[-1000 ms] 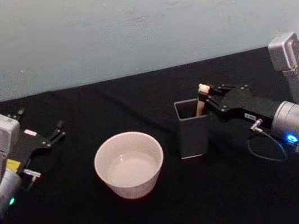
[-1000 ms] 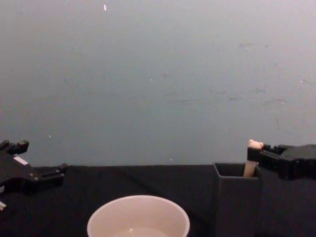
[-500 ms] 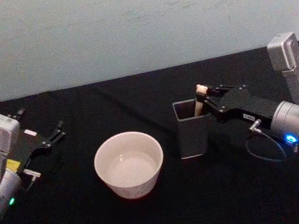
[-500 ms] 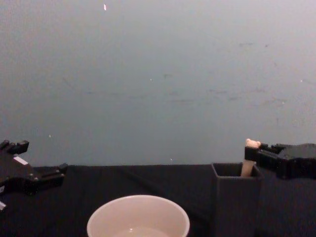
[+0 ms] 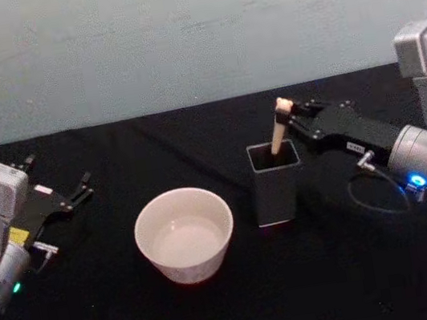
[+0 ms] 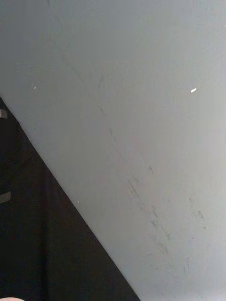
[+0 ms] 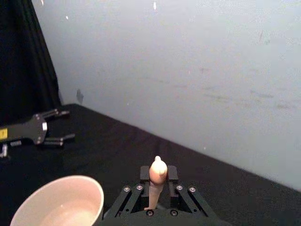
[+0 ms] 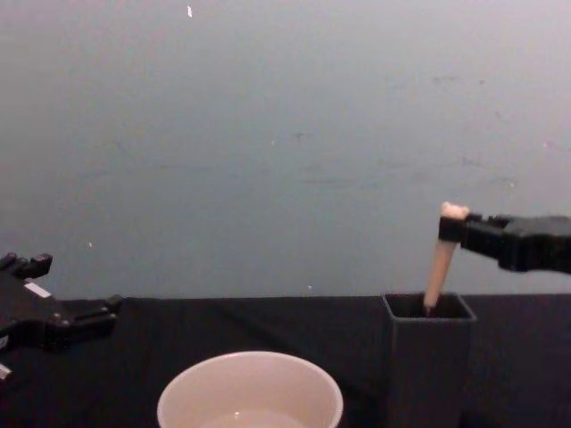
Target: Pick up the stirring spoon with one hand, stir inside the cup, then place it back in its original position.
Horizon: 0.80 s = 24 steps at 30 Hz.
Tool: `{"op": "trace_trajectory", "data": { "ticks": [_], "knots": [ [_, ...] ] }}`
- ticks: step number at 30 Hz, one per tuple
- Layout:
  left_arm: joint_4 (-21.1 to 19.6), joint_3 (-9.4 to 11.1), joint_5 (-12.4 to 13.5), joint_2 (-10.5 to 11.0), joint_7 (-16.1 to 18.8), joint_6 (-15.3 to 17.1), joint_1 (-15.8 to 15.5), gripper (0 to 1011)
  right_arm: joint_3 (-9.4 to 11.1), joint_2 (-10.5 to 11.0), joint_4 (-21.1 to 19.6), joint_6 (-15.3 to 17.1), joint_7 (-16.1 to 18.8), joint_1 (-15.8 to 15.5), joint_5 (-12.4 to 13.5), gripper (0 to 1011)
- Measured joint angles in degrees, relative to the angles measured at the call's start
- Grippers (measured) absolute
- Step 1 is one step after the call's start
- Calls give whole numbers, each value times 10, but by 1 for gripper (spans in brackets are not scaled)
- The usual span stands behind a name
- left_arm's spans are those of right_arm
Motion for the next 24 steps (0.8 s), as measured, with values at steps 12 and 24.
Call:
{"op": "trace_trajectory", "data": {
  "ticks": [12, 24],
  "knots": [
    [0, 0, 0, 0, 0, 0, 0, 1002, 27, 16, -41, -1, -7, -2, 42, 218],
    [0, 0, 0, 0, 0, 0, 0, 1001, 35, 7, -55, -16, -20, 20, 76, 218]
  ]
}}
